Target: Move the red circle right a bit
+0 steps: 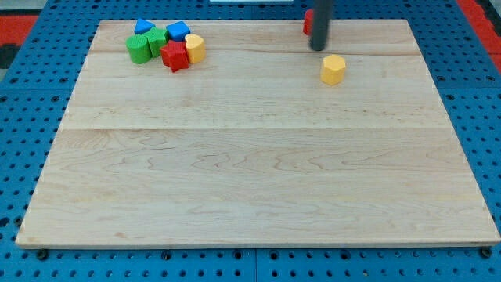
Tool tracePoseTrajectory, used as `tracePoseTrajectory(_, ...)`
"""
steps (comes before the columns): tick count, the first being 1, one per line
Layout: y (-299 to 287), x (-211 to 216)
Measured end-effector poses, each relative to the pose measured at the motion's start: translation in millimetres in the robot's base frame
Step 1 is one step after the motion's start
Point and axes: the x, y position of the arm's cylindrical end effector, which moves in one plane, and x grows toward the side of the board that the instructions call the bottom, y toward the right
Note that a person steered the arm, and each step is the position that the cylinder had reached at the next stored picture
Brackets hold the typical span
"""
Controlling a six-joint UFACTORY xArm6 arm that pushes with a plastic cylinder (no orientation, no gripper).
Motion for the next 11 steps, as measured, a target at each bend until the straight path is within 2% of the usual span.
tracePoseTrajectory(1,14,-56)
tracePoseTrajectory(2,12,-60)
tracePoseTrajectory(3,-43,-59)
tracePoseTrajectory(4,-62,-25)
tracePoseTrajectory(5,-120,8)
tracePoseTrajectory(6,-140,-41)
tracePoseTrajectory(7,-141,-58)
tracePoseTrajectory(8,-123,-59)
tracePoseTrajectory(9,-83,-39)
tracePoseTrajectory(10,-54,16)
tracePoseTrajectory(11,-8,13)
